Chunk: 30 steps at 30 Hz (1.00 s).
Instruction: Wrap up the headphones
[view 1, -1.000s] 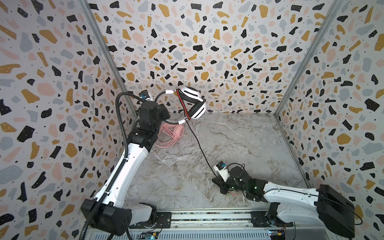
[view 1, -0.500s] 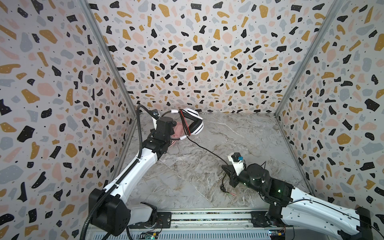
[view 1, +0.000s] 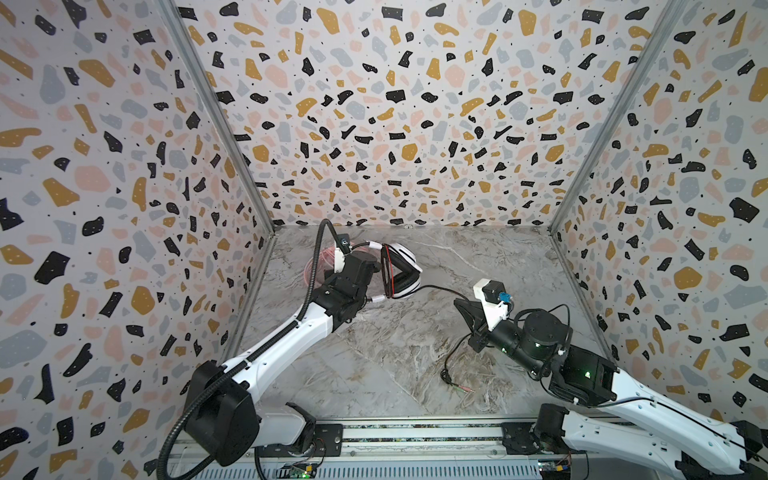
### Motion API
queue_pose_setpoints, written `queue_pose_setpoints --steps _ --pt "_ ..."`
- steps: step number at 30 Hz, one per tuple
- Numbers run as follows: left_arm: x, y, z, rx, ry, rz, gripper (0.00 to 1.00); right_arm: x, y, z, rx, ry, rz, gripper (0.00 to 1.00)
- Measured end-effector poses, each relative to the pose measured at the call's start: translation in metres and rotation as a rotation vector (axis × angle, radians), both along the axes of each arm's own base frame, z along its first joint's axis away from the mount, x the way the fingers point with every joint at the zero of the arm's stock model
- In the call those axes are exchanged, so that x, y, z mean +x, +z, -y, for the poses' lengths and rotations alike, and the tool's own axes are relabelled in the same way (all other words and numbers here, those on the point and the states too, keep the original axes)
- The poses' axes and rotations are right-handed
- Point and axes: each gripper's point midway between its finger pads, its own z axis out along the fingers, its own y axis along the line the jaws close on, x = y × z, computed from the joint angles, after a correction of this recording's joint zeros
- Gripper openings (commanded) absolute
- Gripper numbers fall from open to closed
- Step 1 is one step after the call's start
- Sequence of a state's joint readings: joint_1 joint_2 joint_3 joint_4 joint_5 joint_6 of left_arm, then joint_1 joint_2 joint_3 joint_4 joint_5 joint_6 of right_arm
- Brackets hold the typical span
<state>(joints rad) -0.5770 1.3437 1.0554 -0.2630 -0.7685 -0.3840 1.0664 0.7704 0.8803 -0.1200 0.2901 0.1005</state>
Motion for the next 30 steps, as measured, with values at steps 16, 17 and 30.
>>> queue_pose_setpoints --steps 16,17,30 --pt "-0.064 -0.059 0.116 -0.019 -0.594 -0.248 0.0 0.046 0.02 0.012 -0.046 -0.112 0.05 0.0" --pt "-0.072 -0.06 0.116 -0.03 -0.623 -0.254 0.0 0.051 0.019 0.014 -0.038 -0.119 0.043 0.0" --pt "-0.13 -0.038 0.144 -0.236 -0.948 -0.237 0.0 0.106 -0.034 0.033 -0.037 -0.168 -0.144 0.0"
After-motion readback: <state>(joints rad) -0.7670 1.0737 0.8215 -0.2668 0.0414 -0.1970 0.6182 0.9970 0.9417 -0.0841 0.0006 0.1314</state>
